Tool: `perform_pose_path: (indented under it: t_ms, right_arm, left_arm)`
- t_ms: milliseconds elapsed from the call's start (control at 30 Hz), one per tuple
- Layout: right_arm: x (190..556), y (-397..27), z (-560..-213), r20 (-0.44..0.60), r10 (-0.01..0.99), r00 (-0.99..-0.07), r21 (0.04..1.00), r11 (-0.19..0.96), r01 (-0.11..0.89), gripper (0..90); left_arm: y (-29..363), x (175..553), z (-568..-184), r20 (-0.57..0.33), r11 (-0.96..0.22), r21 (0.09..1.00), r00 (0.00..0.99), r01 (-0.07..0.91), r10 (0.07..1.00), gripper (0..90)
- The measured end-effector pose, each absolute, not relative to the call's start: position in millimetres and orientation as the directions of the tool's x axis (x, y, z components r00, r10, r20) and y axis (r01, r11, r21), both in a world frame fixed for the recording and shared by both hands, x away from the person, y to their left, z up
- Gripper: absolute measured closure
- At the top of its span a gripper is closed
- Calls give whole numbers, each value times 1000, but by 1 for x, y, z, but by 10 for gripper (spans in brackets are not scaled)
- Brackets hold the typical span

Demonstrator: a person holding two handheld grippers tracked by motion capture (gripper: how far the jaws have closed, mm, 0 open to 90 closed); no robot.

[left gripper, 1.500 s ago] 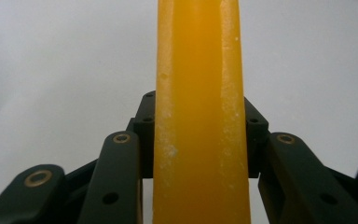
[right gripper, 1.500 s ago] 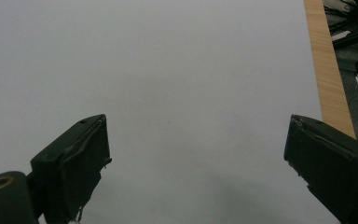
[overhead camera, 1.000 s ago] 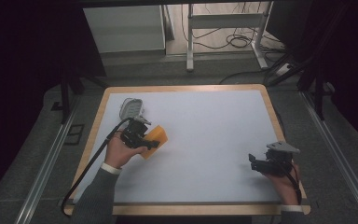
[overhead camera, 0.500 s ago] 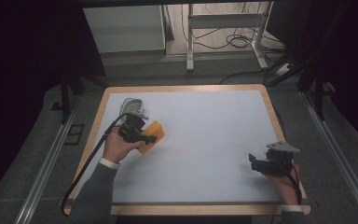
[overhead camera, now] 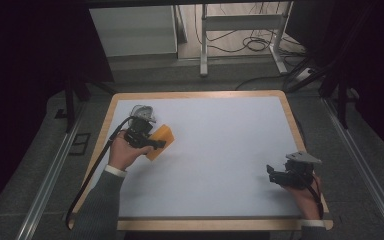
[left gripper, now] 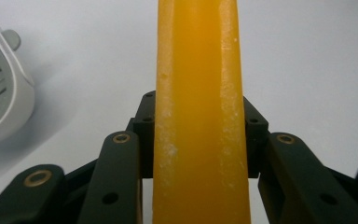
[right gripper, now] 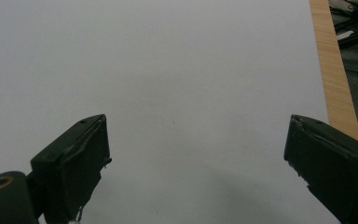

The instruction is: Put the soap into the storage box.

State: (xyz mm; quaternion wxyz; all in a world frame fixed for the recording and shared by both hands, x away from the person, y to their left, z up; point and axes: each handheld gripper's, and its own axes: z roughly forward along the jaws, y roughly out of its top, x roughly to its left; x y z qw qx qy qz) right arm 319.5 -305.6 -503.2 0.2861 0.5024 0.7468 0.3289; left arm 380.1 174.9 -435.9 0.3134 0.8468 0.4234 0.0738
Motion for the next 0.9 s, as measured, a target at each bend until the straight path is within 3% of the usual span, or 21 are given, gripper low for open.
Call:
perform_pose_path:
  t_ms: [900]
  right_arm:
    - [320,-307,-503,-96,939,-331,778,278,563,66]
  left_arm:
    - [176,391,-424,-117,-446,602,626,662,771,611]
